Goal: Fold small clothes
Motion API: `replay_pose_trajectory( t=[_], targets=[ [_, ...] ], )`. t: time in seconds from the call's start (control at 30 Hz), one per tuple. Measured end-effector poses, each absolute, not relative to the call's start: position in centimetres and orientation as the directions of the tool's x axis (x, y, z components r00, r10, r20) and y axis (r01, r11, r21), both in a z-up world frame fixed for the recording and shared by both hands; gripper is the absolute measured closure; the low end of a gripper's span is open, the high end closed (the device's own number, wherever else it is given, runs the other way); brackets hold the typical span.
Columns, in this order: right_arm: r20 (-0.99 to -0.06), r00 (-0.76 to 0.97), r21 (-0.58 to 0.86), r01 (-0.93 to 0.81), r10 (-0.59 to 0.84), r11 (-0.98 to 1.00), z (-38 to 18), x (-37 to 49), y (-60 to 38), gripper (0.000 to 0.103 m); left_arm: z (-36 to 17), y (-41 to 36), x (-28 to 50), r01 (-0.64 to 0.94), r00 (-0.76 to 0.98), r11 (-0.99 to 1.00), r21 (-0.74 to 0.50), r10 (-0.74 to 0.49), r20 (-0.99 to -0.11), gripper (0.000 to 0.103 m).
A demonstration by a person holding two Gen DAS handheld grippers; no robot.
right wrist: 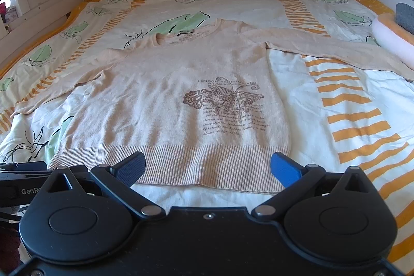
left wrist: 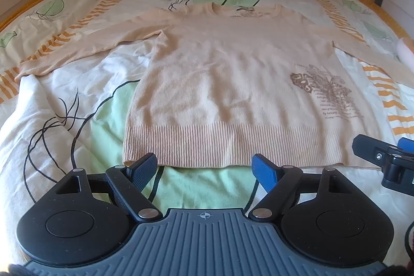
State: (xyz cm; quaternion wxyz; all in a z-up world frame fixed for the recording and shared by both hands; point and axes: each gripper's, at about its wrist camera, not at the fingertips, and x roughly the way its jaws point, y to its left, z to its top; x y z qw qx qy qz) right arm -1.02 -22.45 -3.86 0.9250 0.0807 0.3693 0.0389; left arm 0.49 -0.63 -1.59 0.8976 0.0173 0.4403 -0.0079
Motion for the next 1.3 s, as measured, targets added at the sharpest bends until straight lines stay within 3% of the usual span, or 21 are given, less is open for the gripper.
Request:
replay_pose_trajectory(
  t=[1.03, 1.3],
  targets=[
    [-0.705, 0.694, 0.198, -0.011, 0.15, 0.98, -4.5, -0.6, -22.4, 0.001, -2.8, -0.1, 0.8, 0.002, 0.574, 1.0, 0.001, -0.001, -0.819, 0.023],
    [-0.722, 0.666, 0.271, 0.02, 0.189, 0.962, -5.3, 0.2, -23.3, 0.001, -2.8, 0.2, 1.5, -0.007, 0.574, 1.0, 0.007, 0.01, -0.819, 0.023]
  ],
)
